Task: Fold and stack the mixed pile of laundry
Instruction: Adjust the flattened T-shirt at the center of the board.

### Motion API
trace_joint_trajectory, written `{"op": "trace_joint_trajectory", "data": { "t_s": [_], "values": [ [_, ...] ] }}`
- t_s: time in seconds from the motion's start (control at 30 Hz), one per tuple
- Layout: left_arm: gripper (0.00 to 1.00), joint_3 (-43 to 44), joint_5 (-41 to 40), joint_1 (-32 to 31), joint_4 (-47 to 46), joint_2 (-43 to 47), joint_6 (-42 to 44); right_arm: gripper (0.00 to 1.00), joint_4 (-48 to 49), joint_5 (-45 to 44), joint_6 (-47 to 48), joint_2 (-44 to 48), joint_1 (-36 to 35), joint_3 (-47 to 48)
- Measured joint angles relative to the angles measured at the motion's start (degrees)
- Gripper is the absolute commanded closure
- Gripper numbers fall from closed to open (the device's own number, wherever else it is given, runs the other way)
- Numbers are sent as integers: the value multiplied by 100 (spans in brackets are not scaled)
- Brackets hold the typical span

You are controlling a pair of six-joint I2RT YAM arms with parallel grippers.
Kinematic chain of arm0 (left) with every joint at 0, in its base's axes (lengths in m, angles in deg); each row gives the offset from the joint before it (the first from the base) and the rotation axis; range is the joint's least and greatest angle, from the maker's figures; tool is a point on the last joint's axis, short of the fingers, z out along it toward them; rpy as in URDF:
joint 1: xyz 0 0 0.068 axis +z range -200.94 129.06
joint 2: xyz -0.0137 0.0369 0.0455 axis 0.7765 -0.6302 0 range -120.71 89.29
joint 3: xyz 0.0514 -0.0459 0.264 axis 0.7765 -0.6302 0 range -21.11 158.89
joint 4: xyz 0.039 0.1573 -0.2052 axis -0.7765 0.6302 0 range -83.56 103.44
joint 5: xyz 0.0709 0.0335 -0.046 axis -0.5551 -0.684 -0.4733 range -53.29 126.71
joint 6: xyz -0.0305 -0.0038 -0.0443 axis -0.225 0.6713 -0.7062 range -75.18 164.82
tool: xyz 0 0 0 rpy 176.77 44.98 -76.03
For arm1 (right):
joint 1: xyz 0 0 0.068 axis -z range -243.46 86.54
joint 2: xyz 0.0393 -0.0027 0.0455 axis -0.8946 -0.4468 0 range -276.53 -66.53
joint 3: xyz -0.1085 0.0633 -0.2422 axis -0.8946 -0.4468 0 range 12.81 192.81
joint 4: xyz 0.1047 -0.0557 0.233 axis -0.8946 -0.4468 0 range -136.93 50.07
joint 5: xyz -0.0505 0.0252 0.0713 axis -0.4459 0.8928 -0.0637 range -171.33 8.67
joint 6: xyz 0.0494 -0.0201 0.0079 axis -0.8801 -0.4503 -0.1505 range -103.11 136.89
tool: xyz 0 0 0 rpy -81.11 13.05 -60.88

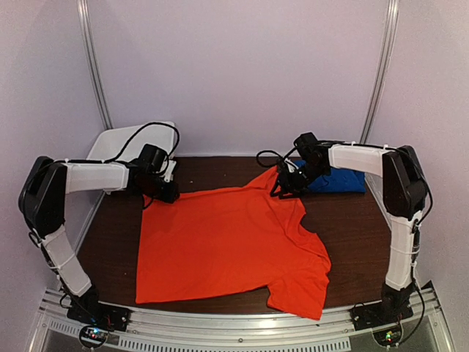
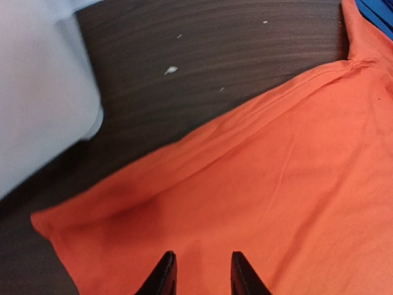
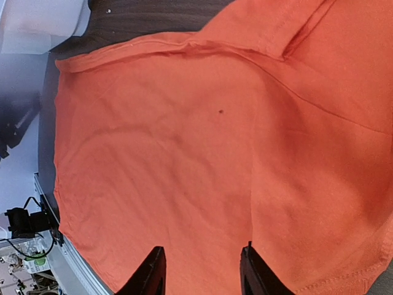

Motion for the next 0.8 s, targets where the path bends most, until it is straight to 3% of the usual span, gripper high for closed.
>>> {"op": "trace_joint_trajectory", "data": {
  "t_s": [0.2,0.47,0.8],
  "values": [
    [71,1399,-254,-398,175,-1075,872,60,-490,-553,140,20,111,-94],
    [71,1200,-507,-549,820,-1078,1217,56,-863,-1263,164,308,673,-564],
    [69,730,-654,-549,1287,-1049,1189,58,-964,-1432,273,-55,658,-323]
  ]
}}
